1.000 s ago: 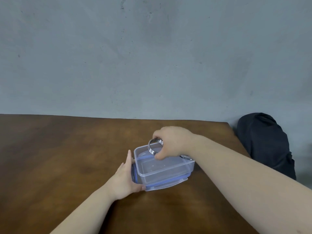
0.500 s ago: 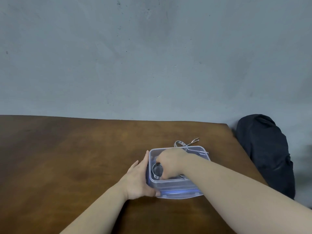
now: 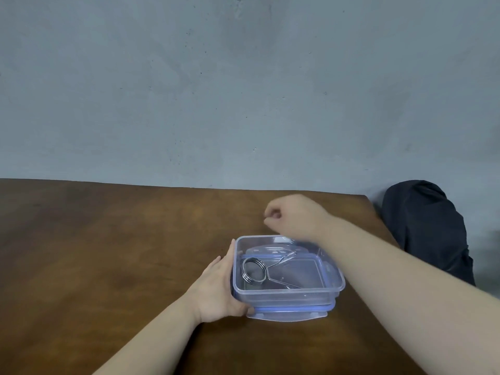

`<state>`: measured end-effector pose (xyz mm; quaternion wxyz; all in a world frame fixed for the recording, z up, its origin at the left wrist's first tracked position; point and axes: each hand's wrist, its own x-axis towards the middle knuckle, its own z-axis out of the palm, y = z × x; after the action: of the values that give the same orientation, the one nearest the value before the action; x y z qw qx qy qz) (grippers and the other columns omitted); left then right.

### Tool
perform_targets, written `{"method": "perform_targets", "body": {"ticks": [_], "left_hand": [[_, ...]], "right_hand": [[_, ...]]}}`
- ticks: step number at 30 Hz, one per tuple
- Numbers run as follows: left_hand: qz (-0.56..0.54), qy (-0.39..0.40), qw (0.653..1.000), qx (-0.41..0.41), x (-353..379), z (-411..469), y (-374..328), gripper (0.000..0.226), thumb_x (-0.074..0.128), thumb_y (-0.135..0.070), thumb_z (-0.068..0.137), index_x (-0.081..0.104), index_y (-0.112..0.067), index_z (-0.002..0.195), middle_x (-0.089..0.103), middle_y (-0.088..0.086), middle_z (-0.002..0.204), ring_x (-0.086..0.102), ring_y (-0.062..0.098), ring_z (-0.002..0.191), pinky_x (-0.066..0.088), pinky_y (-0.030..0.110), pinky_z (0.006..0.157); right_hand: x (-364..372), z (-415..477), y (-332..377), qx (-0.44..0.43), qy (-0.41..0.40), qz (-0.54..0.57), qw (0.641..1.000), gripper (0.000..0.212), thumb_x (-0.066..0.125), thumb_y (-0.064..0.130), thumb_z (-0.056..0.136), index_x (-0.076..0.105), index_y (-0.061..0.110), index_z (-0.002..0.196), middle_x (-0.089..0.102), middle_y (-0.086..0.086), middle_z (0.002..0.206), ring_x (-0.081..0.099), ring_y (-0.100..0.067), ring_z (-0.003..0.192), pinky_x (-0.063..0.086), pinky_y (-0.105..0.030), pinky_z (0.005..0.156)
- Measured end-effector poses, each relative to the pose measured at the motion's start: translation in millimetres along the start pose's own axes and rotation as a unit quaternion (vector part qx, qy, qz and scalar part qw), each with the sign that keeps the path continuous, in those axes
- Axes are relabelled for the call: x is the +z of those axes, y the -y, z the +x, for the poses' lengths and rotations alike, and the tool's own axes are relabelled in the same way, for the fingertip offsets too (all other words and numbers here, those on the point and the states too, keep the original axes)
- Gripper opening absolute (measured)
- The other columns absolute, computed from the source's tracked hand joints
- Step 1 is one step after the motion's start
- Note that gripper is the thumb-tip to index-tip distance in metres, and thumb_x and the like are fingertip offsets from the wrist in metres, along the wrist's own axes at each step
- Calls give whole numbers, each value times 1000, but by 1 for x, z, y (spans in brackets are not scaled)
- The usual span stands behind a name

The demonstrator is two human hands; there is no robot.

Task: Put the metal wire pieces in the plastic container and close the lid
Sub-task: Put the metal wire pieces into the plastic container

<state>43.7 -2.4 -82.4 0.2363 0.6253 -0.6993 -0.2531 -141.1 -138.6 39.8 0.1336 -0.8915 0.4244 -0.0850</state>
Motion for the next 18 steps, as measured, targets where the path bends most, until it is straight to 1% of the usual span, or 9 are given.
{"method": "perform_targets", "body": {"ticks": [2,5,6,7,9,11,14,16,18], "left_hand": [[1,0,1000,3,0,-1,-1,146,87,-52,54,-7,-34,163,40,-31,153,37,-3,140,21,45,128],[4,1,1000,9,-2,-2,-2,145,87,-51,55,-9,-35,163,29,-45,143,32,-7,139,16,43,129],[4,-1,1000,12,-2,-1,-2,144,87,-50,55,-6,-35,163,30,-47,142,34,-7,139,18,44,129],[5,-3,1000,15,-2,-1,-1,140,88,-50,55,-1,-36,163,36,-45,143,39,-5,137,21,46,127],[3,-2,1000,23,-3,1,-1,129,90,-47,55,15,-39,160,52,-32,142,50,1,131,31,53,122],[-4,-3,999,32,-3,3,0,119,92,-44,55,26,-39,154,59,-25,136,56,5,125,38,58,116],[-1,-11,999,37,-5,1,-3,115,90,-45,55,28,-41,152,57,-27,134,53,3,125,37,57,116],[0,-11,999,41,-5,1,-4,112,90,-45,57,30,-41,151,58,-28,133,54,2,123,38,57,115],[-5,-8,999,40,-6,2,-6,107,89,-44,57,33,-40,148,60,-28,130,57,2,119,39,57,113]], "right_hand": [[-7,14,-27,48,18,-15,999,27,68,35,91,73,26,116,72,6,108,66,-20,106,52,-31,90],[3,28,-63,100,97,-50,989,57,77,46,84,66,23,135,69,0,132,63,-23,118,50,-32,97],[7,31,-70,109,115,-49,986,63,78,49,81,64,24,138,68,1,135,63,-22,120,50,-32,98],[11,32,-74,113,128,-42,984,68,79,51,78,63,25,139,68,2,135,63,-21,119,50,-33,99],[19,36,-79,117,140,-14,983,73,80,55,73,64,28,138,68,7,131,64,-18,115,51,-33,99],[25,40,-78,122,147,2,982,72,81,57,69,66,30,134,68,10,127,64,-17,112,53,-34,99],[26,46,-76,123,180,-11,976,57,81,55,65,74,31,117,73,8,114,68,-18,103,59,-38,92],[27,48,-76,125,200,-16,972,45,79,46,63,78,26,104,77,1,103,71,-21,95,61,-37,84],[29,48,-77,130,191,-16,973,35,76,38,60,79,21,92,79,-6,96,68,-21,80,57,-32,71]]}}
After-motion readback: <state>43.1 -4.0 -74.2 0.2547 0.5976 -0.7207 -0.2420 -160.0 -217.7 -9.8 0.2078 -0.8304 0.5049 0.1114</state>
